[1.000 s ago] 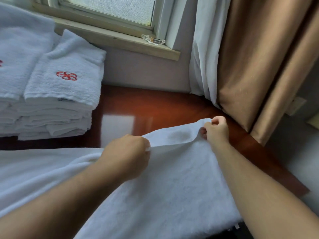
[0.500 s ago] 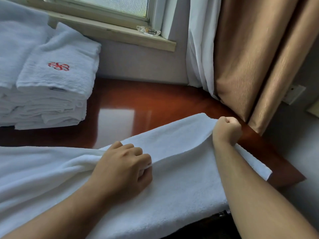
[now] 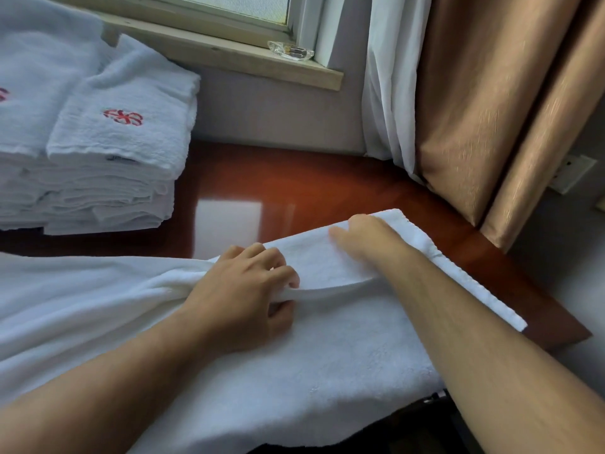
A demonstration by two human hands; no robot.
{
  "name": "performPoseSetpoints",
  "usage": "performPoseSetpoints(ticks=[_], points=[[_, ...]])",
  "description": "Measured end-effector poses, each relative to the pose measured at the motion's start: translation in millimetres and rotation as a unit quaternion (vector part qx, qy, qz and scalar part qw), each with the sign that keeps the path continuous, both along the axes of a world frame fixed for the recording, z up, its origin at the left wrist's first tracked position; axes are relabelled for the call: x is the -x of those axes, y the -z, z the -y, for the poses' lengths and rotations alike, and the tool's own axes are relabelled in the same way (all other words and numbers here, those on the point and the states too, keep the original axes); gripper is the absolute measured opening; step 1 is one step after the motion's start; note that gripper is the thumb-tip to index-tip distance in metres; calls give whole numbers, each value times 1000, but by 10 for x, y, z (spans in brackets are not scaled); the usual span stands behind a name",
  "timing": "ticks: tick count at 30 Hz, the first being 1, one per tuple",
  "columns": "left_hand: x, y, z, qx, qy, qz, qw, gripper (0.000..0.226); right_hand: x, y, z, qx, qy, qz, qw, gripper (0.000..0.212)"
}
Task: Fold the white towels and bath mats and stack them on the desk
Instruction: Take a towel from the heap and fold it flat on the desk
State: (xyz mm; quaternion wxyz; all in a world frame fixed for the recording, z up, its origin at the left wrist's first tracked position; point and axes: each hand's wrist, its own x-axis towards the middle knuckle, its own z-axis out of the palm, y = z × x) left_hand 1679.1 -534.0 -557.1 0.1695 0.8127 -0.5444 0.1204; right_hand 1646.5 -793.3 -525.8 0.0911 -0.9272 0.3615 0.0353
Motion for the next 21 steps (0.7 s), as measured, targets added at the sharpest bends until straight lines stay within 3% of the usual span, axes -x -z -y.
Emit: performPoseSetpoints(ticks=[2, 3, 8, 10, 14, 16, 19, 21], points=[[-103, -32, 5, -14, 4, -1, 1000, 34, -39, 158, -89, -19, 3, -43, 999, 83], [-156, -49, 9, -19, 6, -2, 1000, 35, -44, 234, -119, -8, 1, -34, 999, 88], [-368, -87, 111, -26, 26, 18, 999, 34, -140, 345, -16, 22, 14, 11, 1000, 86], [-416, -73, 160, -24, 22, 47, 998, 27, -151, 362, 15, 31, 15, 35, 999, 81], [-391, -84, 170, -48, -22, 88, 995, 31, -68, 378, -11, 109, -27, 193, 975, 46], [-420, -123, 62, -86, -56, 86, 991, 37, -53, 334, -47, 145, -29, 169, 974, 46], [-548, -191, -315, -95, -72, 67, 991, 50, -104, 191, -169, 224, 2, 64, 972, 47], [-609, -231, -696, -44, -77, 56, 994, 55, -158, 132, -382, 240, -36, 97, 965, 37]])
